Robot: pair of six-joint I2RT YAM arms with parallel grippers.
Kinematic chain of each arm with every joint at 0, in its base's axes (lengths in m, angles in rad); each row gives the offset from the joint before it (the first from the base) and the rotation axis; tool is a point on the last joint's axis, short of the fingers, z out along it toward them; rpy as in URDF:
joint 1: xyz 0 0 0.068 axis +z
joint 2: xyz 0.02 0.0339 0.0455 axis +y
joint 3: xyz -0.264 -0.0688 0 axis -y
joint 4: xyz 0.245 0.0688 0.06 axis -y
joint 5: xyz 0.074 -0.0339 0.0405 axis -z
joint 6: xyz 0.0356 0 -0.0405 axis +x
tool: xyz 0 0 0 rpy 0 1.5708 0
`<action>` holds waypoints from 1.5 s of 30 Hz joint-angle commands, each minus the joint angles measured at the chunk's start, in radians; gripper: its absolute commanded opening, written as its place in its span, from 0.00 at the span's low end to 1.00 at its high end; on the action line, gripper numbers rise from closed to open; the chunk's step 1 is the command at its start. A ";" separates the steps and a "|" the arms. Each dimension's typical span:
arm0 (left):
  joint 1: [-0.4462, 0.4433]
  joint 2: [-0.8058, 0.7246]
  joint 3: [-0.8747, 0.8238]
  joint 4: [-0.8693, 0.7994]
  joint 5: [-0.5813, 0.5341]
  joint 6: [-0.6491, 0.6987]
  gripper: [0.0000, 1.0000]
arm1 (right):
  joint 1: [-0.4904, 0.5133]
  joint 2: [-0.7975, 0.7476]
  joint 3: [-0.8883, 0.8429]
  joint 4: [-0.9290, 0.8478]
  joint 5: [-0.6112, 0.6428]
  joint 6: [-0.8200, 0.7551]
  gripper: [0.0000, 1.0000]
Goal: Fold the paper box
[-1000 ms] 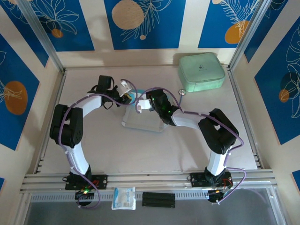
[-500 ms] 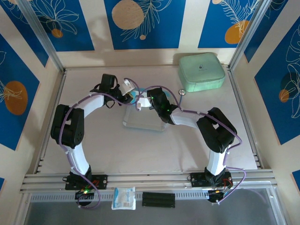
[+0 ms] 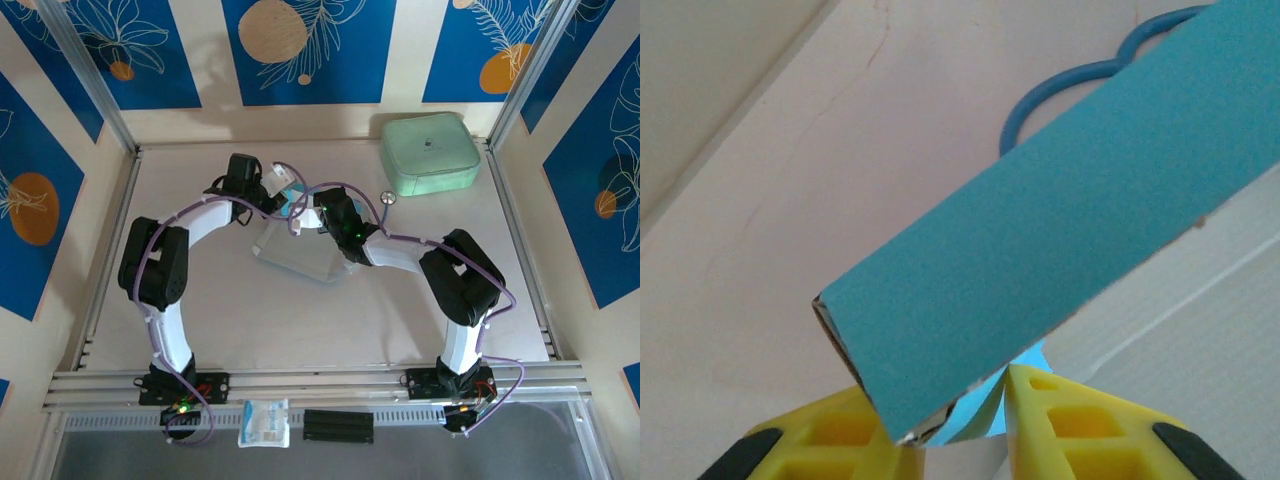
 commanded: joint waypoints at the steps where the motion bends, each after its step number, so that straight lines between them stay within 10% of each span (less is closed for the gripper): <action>1: -0.054 0.064 0.027 -0.043 -0.032 -0.004 0.23 | 0.012 0.042 -0.026 -0.169 -0.023 0.019 0.03; 14: -0.110 0.145 0.076 -0.019 -0.283 0.032 0.00 | 0.009 0.050 -0.025 -0.179 -0.030 0.035 0.03; 27: -0.100 0.256 0.214 -0.187 -0.115 0.210 0.39 | -0.006 0.049 -0.025 -0.194 -0.043 0.031 0.03; 35: -0.079 0.278 0.296 -0.260 -0.017 0.214 0.19 | -0.019 0.039 -0.029 -0.201 -0.044 0.030 0.03; 45: -0.078 0.257 0.313 -0.236 0.093 0.179 0.37 | -0.021 0.042 -0.023 -0.207 -0.047 0.028 0.03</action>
